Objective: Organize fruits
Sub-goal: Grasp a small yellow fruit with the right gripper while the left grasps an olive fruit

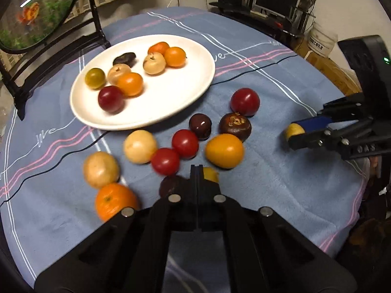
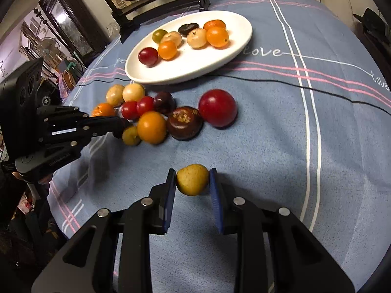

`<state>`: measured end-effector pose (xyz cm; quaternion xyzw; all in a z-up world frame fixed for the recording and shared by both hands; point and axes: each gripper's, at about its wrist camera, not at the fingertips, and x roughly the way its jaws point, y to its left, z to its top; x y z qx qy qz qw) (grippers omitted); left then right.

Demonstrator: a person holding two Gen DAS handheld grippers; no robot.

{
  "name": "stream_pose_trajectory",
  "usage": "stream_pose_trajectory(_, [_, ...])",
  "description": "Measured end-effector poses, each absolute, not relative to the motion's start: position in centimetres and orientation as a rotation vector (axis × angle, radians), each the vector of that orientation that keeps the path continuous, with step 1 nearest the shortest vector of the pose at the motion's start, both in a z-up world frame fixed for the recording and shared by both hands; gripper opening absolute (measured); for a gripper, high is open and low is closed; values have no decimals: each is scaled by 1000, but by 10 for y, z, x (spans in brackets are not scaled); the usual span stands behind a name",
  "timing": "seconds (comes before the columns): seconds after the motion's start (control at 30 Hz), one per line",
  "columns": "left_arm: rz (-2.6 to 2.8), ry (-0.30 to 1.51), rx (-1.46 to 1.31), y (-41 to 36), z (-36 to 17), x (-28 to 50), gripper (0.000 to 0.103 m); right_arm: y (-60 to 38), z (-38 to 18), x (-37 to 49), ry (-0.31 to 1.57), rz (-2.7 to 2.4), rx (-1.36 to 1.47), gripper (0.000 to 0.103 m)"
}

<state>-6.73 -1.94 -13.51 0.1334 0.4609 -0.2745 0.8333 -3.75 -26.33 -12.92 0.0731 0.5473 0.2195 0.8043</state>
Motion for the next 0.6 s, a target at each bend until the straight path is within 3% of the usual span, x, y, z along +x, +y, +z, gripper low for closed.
stream_pose_trajectory(0.13, [-639, 971, 305, -24, -134, -80, 0, -260, -129, -35, 1174, 478, 171, 28])
stream_pose_trajectory(0.3, [-597, 1005, 366, -47, -152, -79, 38, -258, -127, -35, 1173, 485, 173, 28])
stream_pose_trajectory(0.43, [-540, 1007, 360, -49, -156, -61, 41, -259, -127, -36, 1174, 482, 177, 28])
stream_pose_trajectory(0.5, [-518, 1016, 376, -46, -156, -55, 25, -260, -128, -36, 1175, 479, 179, 28])
stream_pose_trajectory(0.6, [-542, 1033, 336, -37, -153, -55, 24, -261, -128, -35, 1171, 478, 186, 28])
